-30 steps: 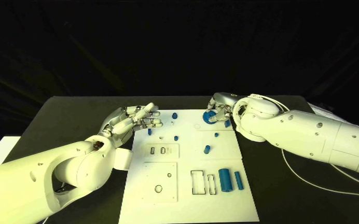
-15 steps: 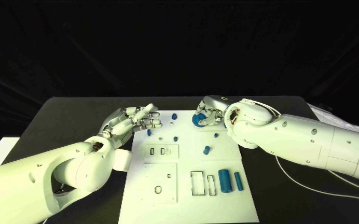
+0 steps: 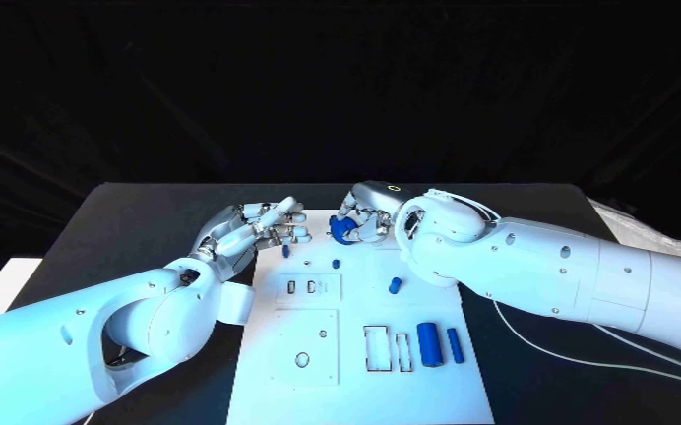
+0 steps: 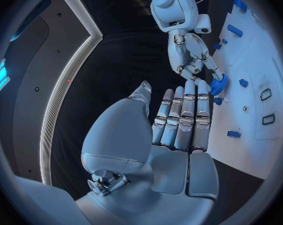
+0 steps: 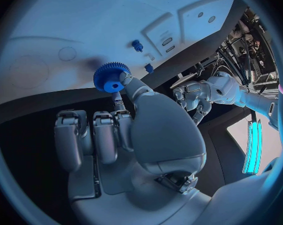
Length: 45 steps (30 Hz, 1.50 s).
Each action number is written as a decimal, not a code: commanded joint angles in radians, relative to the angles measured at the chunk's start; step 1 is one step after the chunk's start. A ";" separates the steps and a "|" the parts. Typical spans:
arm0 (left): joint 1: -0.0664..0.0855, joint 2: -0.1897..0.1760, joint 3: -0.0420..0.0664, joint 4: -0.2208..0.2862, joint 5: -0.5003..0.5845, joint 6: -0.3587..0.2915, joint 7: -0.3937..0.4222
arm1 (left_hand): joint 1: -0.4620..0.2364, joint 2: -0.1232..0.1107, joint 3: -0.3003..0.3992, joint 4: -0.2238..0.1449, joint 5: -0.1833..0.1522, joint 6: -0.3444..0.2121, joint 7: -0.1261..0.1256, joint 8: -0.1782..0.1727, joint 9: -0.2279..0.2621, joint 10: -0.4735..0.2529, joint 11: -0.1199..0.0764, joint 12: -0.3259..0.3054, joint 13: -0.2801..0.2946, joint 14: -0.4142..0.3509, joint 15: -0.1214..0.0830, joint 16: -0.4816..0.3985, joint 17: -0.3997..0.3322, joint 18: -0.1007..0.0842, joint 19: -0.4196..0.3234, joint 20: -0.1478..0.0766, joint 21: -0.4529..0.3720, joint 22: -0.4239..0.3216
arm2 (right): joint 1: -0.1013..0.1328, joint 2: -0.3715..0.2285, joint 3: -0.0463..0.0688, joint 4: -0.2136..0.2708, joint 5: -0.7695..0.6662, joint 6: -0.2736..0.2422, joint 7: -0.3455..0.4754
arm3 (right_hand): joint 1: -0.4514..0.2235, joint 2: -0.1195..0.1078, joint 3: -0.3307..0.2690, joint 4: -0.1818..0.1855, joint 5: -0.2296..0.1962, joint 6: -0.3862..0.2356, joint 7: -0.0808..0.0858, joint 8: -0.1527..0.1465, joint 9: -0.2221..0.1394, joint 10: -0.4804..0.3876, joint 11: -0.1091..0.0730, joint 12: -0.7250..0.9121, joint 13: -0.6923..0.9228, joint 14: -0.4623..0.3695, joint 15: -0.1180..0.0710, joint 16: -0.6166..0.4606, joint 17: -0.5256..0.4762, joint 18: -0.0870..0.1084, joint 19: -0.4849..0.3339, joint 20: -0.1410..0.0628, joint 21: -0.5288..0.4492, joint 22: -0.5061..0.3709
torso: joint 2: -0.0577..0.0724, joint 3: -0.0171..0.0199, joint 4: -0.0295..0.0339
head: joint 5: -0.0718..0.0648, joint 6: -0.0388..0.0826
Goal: Assemble the parts on the task board
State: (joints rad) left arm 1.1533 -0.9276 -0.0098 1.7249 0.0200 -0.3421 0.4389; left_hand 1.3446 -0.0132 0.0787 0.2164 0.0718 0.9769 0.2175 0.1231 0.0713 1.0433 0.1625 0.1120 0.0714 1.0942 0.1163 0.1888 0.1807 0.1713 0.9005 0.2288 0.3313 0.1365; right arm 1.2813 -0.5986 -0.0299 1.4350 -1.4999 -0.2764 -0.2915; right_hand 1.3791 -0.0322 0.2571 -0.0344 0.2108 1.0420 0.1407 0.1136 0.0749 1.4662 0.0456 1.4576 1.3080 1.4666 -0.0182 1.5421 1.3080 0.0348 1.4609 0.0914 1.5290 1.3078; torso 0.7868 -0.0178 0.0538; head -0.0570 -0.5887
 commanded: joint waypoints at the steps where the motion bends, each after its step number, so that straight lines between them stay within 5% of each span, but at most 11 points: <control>1: 0.001 0.003 0.001 0.002 0.001 0.021 0.005 | 0.005 0.004 0.002 -0.006 -0.004 0.001 0.002 -0.005 -0.001 0.000 0.006 -0.006 -0.001 0.000 0.007 -0.007 0.001 0.011 -0.003 0.005 -0.005 -0.001 | 0.000 0.024 0.000 -0.018 -0.011 0.001 0.010 | -0.011 0.001 0.007 -0.001 -0.004 0.040 -0.014 -0.004 -0.001 0.045 -0.005 -0.002 0.168 0.093 -0.008 0.006 0.213 -0.011 0.035 -0.005 0.007 0.157 | 0.001 0.0005 -0.0008 | 0.002 -0.002; 18: 0.001 0.005 0.001 0.002 0.001 0.023 0.002 | 0.007 0.005 0.002 -0.007 -0.004 0.001 0.002 -0.006 -0.001 0.000 0.006 -0.007 -0.001 -0.001 0.007 -0.008 0.002 0.011 -0.003 0.005 -0.005 -0.002 | -0.014 0.116 -0.008 -0.117 -0.024 0.027 0.008 | -0.026 -0.004 0.013 0.002 -0.004 0.033 -0.011 -0.012 -0.003 0.040 -0.002 -0.012 0.161 0.093 -0.006 0.004 0.209 -0.011 0.035 -0.004 0.007 0.158 | 0.000 0.0022 -0.0023 | 0.011 -0.007; 25: 0.001 0.004 0.001 0.002 0.001 0.022 0.000 | 0.007 0.005 0.002 -0.007 -0.004 0.001 0.002 -0.006 -0.001 0.000 0.006 -0.007 -0.001 -0.001 0.007 -0.008 0.002 0.011 -0.003 0.005 -0.005 -0.002 | -0.015 0.118 -0.010 -0.118 -0.026 0.048 0.012 | -0.073 -0.044 -0.008 0.015 -0.016 -0.032 0.010 -0.052 -0.012 0.018 0.015 -0.053 0.132 0.091 0.006 0.001 0.203 -0.010 0.031 0.004 0.005 0.154 | 0.000 0.0029 -0.0046 | 0.012 -0.008; 34: 0.001 0.003 0.001 0.003 0.001 0.021 -0.002 | 0.007 0.005 0.001 -0.008 -0.004 0.001 0.002 -0.006 -0.001 0.000 0.006 -0.008 -0.001 -0.001 0.007 -0.009 0.002 0.011 -0.003 0.005 -0.006 -0.002 | -0.015 0.111 -0.012 -0.117 -0.026 0.031 0.011 | -0.085 -0.066 -0.064 0.032 -0.043 -0.179 0.036 -0.055 -0.011 -0.031 0.040 -0.138 0.071 0.091 0.030 0.001 0.205 -0.008 0.025 0.028 0.002 0.147 | 0.000 0.0031 -0.0026 | 0.010 -0.008; 45: 0.001 0.001 0.001 0.002 0.001 0.020 -0.002 | 0.007 0.005 0.001 -0.008 -0.004 0.001 0.002 -0.006 -0.001 0.000 0.006 -0.008 -0.001 -0.001 0.007 -0.009 0.002 0.011 -0.003 0.005 -0.006 -0.002 | -0.017 0.078 -0.012 -0.085 -0.024 -0.026 0.024 | -0.073 -0.055 -0.075 0.037 -0.015 -0.148 0.032 -0.043 -0.003 -0.021 0.038 -0.121 0.083 0.092 0.030 0.003 0.209 -0.009 0.029 0.032 0.004 0.152 | 0.000 0.0038 -0.0044 | 0.010 -0.009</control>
State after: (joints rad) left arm 1.1534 -0.9270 -0.0097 1.7252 0.0200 -0.3396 0.4324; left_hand 1.3446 -0.0132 0.0813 0.2138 0.0718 0.9769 0.2175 0.1231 0.0713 1.0434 0.1625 0.1078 0.0714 1.0942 0.1163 0.1820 0.1812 0.1712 0.9005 0.2288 0.3313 0.1355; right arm 1.2661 -0.5162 -0.0415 1.3425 -1.5145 -0.2666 -0.2820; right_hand 1.2940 -0.0909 0.1862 0.0028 0.1929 0.8915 0.1733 0.0659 0.0712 1.4411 0.0852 1.3341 1.3079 1.4646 0.0056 1.5416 1.3074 0.0369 1.4642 0.1168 1.5337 1.3076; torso 0.7865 -0.0142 0.0500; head -0.0471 -0.5972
